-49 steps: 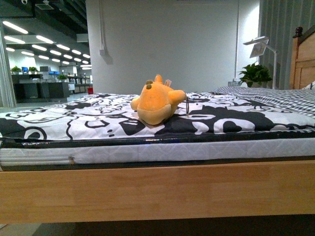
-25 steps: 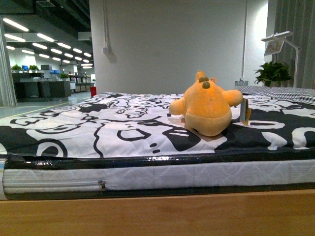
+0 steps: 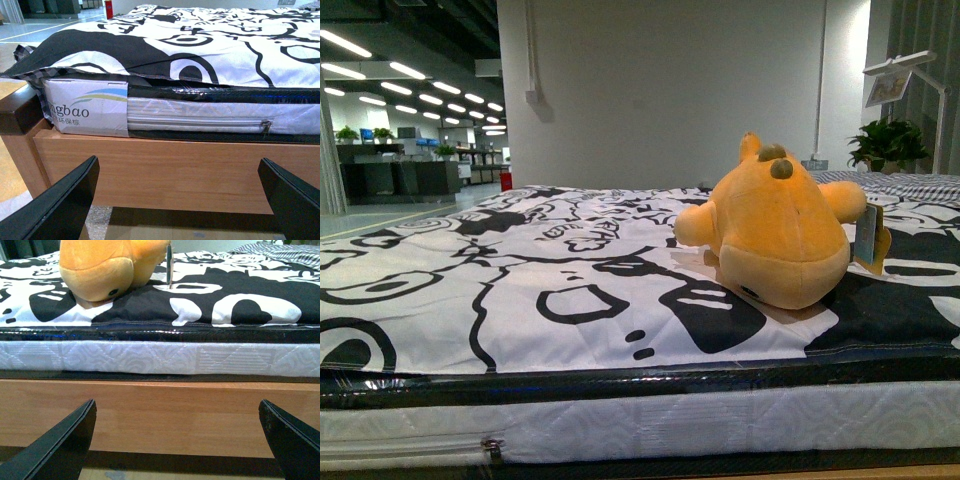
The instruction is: Put away toys
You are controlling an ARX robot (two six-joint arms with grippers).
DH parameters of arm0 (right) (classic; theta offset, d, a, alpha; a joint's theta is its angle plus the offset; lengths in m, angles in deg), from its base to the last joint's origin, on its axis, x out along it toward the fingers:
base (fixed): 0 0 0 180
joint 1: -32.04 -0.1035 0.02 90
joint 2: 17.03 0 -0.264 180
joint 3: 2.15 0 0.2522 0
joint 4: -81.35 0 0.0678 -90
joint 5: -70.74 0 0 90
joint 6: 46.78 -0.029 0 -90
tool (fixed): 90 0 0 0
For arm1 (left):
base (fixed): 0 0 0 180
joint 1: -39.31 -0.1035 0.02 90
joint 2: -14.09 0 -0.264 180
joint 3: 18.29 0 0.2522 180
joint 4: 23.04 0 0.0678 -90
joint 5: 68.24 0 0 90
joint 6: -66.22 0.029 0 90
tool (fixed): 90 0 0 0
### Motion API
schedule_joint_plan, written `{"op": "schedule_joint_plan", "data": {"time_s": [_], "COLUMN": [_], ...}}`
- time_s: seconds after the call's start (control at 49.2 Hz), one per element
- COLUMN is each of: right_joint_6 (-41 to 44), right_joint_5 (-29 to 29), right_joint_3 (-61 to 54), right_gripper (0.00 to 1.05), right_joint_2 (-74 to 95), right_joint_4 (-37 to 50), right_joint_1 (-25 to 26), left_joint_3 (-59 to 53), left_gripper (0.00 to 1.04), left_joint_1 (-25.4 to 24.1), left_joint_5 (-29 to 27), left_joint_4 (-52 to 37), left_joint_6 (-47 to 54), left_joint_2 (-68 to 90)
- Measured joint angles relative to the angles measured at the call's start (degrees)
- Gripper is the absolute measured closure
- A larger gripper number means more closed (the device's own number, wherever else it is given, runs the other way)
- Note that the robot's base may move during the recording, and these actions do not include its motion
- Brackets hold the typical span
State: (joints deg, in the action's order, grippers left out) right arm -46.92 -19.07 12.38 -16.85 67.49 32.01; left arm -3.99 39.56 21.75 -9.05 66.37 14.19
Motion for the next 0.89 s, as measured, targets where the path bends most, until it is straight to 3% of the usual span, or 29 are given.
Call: {"op": "schedule_joint_plan", "data": {"time_s": [0.183, 0.244, 0.305, 0.346, 0.427, 0.529, 0.671, 0.895], "right_joint_6": [0.00, -1.95, -6.60, -8.66, -10.97, -11.61, -10.75, -5.53], "right_joint_5": [-0.07, 5.95, 16.17, 19.98, 22.64, 22.67, 19.19, 8.59], "right_joint_3": [0.00, 0.07, 0.61, 1.84, 5.62, 11.02, 18.95, 33.44], "right_gripper": [0.06, 0.06, 0.06, 0.06, 0.06, 0.06, 0.06, 0.06], "right_joint_2": [0.00, 0.74, 4.57, 7.87, 13.92, 21.77, 32.04, 49.59], "right_joint_4": [0.00, 0.28, 3.06, 6.08, 12.22, 19.10, 25.09, 29.81], "right_joint_1": [0.00, 1.95, 6.91, 9.66, 12.11, 12.02, 7.67, -6.19], "left_joint_3": [0.00, 0.00, 0.00, 0.00, 0.00, 0.00, 0.00, 0.00], "left_gripper": [0.06, 0.06, 0.06, 0.06, 0.06, 0.06, 0.06, 0.06], "left_joint_1": [0.00, 0.00, 0.00, 0.00, 0.00, 0.00, 0.00, 0.00], "left_joint_5": [0.00, 0.00, 0.02, 0.00, 0.00, 0.00, 0.00, 0.00], "left_joint_4": [0.00, 0.00, 0.00, 0.00, 0.00, 0.00, 0.00, 0.00], "left_joint_6": [0.00, 0.00, 0.00, 0.00, 0.00, 0.00, 0.00, 0.00], "left_joint_2": [0.00, 0.00, 0.00, 0.00, 0.00, 0.00, 0.00, 0.00]}}
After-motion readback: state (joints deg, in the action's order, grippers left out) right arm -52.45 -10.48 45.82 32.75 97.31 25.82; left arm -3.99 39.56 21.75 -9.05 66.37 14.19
